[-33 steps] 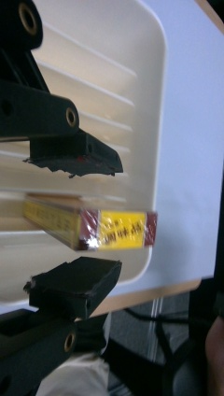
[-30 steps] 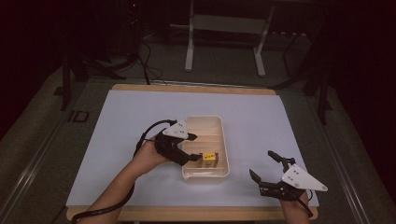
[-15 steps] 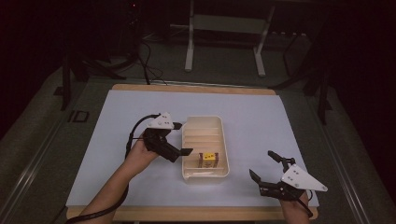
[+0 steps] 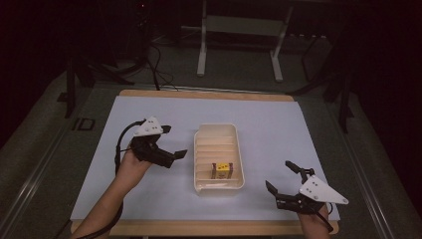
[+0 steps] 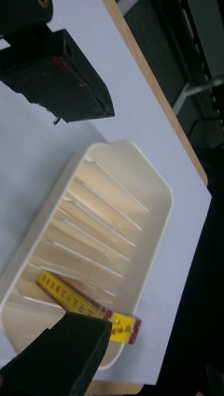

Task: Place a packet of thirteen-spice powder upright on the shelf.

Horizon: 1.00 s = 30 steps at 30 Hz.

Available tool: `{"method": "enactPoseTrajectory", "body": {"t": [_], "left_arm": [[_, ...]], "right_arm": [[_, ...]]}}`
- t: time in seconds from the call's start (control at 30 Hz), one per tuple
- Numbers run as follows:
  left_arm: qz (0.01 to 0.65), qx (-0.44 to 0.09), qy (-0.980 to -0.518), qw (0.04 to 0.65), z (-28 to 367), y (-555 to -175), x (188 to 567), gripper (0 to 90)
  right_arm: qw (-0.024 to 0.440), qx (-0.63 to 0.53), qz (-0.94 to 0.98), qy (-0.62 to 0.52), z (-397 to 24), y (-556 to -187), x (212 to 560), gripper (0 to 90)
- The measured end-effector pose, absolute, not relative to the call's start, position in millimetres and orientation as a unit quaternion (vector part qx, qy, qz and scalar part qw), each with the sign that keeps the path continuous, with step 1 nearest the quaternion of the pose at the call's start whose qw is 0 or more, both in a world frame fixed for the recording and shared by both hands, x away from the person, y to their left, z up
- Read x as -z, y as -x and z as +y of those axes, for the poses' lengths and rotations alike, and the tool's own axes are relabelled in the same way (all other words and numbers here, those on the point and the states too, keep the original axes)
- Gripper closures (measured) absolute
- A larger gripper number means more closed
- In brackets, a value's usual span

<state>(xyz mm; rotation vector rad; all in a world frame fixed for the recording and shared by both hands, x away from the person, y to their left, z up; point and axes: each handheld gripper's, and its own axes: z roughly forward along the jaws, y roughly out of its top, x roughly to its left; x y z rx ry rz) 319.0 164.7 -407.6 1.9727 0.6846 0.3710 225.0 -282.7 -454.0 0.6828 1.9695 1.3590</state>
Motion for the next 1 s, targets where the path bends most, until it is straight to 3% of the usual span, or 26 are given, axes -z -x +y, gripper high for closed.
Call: {"method": "enactPoseTrajectory", "body": {"t": [0.37,1.0], "left_arm": [[0.324,-0.172,-0.805,0.466,192,-306,415,1.8],[0.354,-0.177,-0.81,0.433,202,-280,445,1.8]], "right_arm": [[0.325,-0.518,0.747,-0.26,-283,-225,453,14.7],[0.329,-0.519,0.745,-0.261,-283,-224,453,14.7]]}}
